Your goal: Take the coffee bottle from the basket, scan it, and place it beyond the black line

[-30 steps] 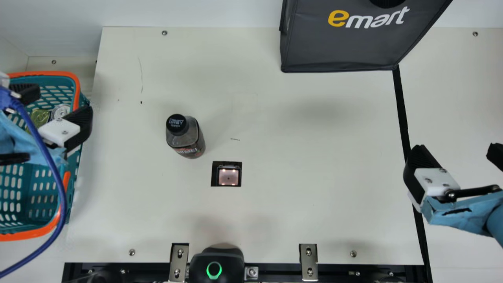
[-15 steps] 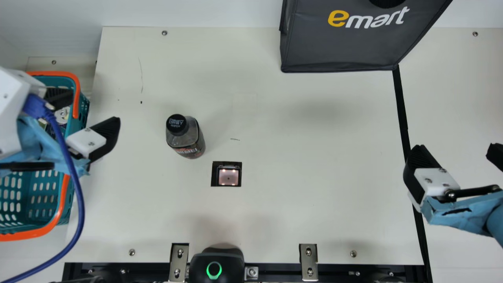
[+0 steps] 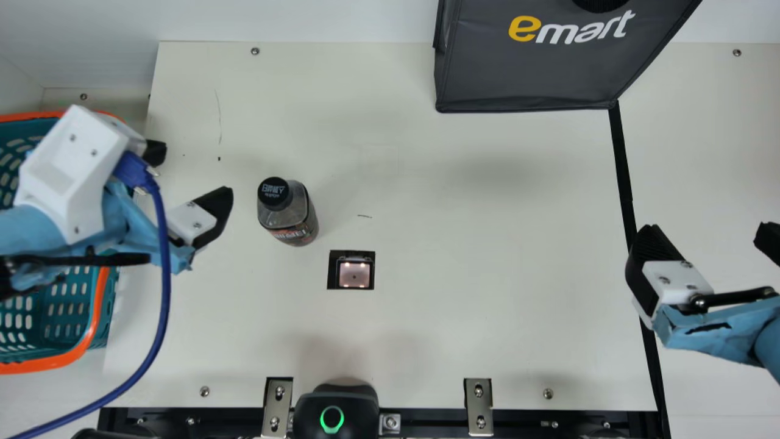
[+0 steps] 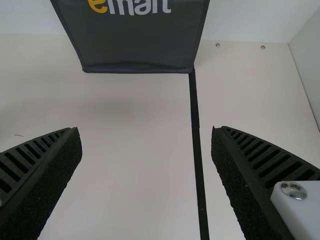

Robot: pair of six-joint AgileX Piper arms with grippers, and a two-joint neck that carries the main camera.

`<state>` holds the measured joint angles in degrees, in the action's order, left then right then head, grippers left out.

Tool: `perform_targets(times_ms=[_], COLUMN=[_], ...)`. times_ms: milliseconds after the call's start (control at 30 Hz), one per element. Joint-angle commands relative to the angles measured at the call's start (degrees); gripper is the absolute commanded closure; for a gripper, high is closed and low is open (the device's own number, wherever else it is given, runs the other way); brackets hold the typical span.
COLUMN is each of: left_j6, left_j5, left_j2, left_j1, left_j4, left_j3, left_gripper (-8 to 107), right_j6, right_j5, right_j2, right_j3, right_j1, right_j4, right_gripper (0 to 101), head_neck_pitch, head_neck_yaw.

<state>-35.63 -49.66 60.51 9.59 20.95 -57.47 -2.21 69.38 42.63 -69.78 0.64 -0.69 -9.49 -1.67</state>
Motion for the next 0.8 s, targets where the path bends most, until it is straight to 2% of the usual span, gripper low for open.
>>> perform_targets(times_ms=[0,367,767], left_j6=[4.3,20.7,34.6], left_j5=[2.8,11.8,14.7], left_j2=[0.0,2.0,2.9], left_j1=[3.7,14.4,18.8], left_j4=[-2.7,-13.5,-24.3], left_j3=[1.1,5.9,8.0], left_gripper=[9,9,9], right_j6=[0.0,0.0,0.0], right_j5=[0.0,0.0,0.0], right_j2=[0.0,0.0,0.0], right_j3=[0.0,0.0,0.0], right_j1=[0.0,0.0,0.0], right_j4=[0.0,0.0,0.0], right_gripper=[10,10,10], head_neck_pitch=[1.6,1.6,1.6], head_neck_yaw=[0.1,0.1,0.1])
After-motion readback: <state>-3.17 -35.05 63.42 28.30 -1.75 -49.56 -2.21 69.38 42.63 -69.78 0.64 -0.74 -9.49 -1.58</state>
